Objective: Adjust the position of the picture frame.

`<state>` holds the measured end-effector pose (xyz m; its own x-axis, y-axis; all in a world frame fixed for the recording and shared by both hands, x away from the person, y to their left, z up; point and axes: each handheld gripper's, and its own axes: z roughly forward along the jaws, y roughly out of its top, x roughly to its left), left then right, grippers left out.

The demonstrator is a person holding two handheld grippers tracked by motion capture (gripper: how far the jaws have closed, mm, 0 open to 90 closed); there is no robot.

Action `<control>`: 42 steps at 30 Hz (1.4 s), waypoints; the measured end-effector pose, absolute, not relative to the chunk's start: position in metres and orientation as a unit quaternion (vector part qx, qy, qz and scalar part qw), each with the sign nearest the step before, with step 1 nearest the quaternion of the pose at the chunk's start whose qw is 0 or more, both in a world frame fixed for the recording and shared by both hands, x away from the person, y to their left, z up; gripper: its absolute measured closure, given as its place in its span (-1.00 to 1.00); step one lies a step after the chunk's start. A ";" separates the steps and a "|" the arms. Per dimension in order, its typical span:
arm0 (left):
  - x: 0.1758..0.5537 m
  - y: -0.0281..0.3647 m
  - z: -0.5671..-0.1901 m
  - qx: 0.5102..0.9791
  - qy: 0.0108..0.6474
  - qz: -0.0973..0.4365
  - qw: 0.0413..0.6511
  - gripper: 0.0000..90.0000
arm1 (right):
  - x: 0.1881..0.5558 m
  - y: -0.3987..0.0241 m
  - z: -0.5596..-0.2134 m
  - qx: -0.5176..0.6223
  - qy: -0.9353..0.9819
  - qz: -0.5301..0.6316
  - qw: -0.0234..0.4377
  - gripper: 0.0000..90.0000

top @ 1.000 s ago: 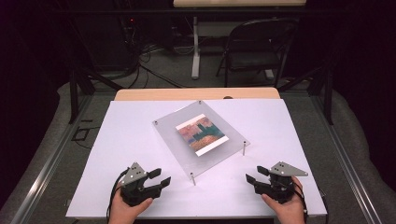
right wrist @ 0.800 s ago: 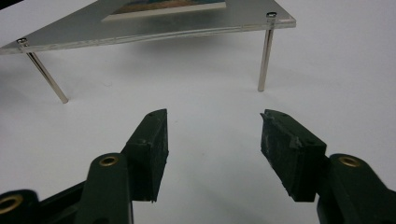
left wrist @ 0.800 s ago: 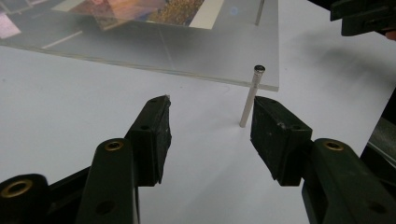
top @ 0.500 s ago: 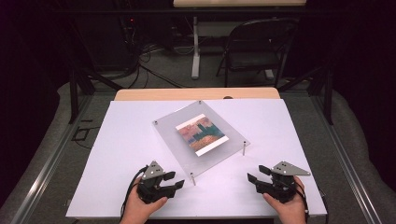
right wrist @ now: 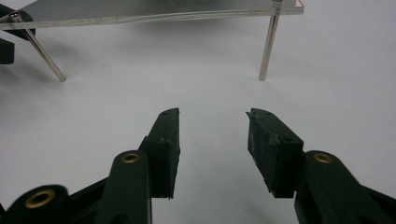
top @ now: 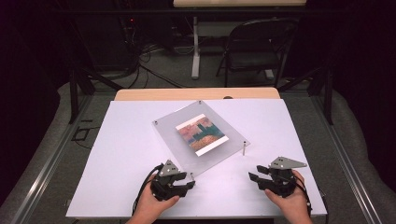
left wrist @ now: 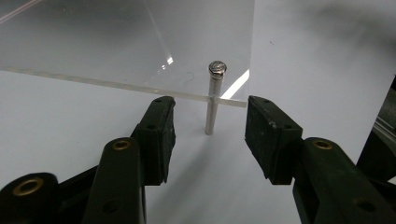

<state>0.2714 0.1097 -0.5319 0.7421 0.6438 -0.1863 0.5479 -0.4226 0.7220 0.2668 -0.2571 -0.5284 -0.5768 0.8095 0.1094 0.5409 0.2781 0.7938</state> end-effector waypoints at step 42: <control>0.281 0.091 -0.542 0.837 0.383 0.044 0.389 0.88 | 0.362 -0.233 -0.548 0.444 0.800 0.366 0.167 0.61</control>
<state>0.2811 0.0910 -0.5424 0.7030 0.6751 -0.2237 0.6062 -0.4044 0.6848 0.3615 -0.2333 -0.5478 -0.5498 0.8333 0.0580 0.5885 0.3371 0.7348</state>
